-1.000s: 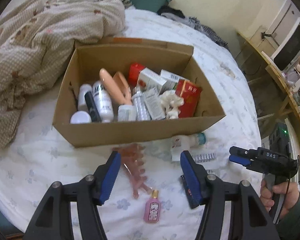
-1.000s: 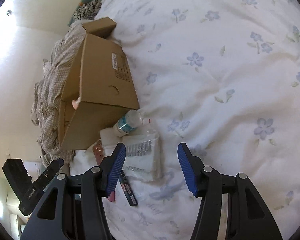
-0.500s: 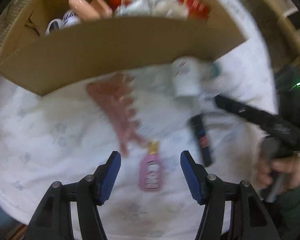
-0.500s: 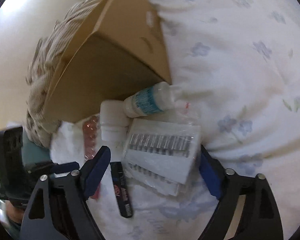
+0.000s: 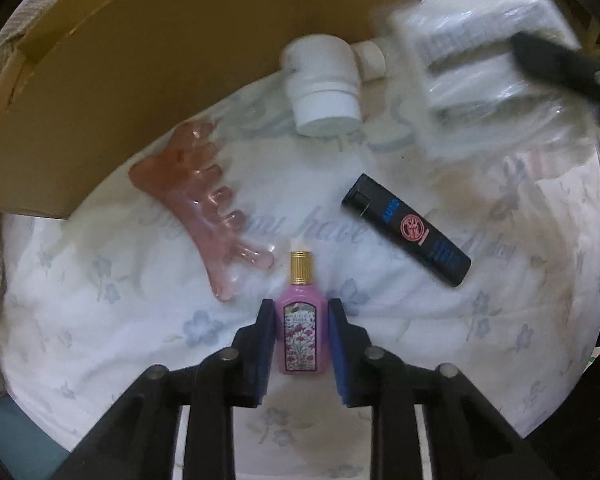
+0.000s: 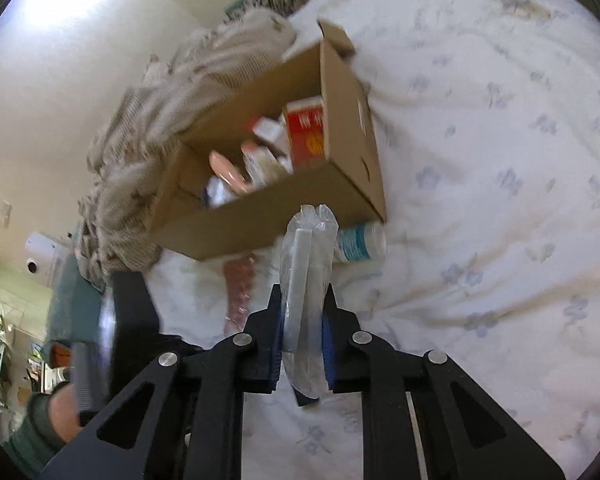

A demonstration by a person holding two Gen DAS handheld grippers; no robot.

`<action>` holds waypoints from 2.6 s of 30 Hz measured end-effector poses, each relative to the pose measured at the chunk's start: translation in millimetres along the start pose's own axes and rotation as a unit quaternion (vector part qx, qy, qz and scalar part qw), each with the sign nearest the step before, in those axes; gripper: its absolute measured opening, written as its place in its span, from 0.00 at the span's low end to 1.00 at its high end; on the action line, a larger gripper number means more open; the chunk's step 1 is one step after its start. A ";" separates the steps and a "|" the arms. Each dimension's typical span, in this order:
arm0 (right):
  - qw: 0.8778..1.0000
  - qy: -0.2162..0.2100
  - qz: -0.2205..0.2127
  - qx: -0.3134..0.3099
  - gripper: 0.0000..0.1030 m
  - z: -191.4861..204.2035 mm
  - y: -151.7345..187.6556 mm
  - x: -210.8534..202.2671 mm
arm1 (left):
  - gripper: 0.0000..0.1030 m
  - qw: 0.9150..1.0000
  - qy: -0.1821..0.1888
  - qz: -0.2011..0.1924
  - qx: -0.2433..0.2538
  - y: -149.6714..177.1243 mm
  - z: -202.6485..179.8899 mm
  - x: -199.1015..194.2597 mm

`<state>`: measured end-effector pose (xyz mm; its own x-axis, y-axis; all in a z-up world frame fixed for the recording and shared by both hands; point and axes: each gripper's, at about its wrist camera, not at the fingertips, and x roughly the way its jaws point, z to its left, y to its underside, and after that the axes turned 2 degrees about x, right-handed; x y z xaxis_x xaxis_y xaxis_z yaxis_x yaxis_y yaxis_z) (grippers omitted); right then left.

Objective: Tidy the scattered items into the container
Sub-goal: 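Grasp the blister pack with the right gripper while the left grasps the pink perfume bottle, then carry the perfume bottle and blister pack into the cardboard box and open both grippers, then grasp the second black lighter with the right gripper and lift it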

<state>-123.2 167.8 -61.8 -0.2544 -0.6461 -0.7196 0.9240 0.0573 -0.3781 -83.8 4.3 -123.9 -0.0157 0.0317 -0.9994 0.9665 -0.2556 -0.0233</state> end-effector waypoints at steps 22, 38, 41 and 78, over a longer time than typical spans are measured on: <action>0.992 -0.080 -0.094 -0.001 0.16 25.9 -32.2 -44.9 | 0.25 0.975 -0.053 -0.210 -0.055 -3.3 40.9 -109.2; 0.993 0.045 -0.057 -0.094 0.16 76.6 -126.9 63.4 | 0.25 0.955 -0.090 -0.238 -0.153 -103.5 126.3 -100.2; 0.991 0.066 -0.040 -0.107 0.17 76.4 -128.5 82.0 | 0.25 0.956 -0.093 -0.225 -0.162 -108.8 136.5 -86.4; 0.998 0.042 -0.026 -0.039 0.57 31.2 15.7 -25.3 | 0.70 0.961 -0.017 -0.262 -0.086 8.2 37.9 -109.6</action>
<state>-93.3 161.3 -31.3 -0.3276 -0.5835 -0.7432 0.8848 0.0864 -0.4579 -83.9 -37.9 -15.6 -0.5179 0.0792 -0.8518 0.8514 -0.0495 -0.5222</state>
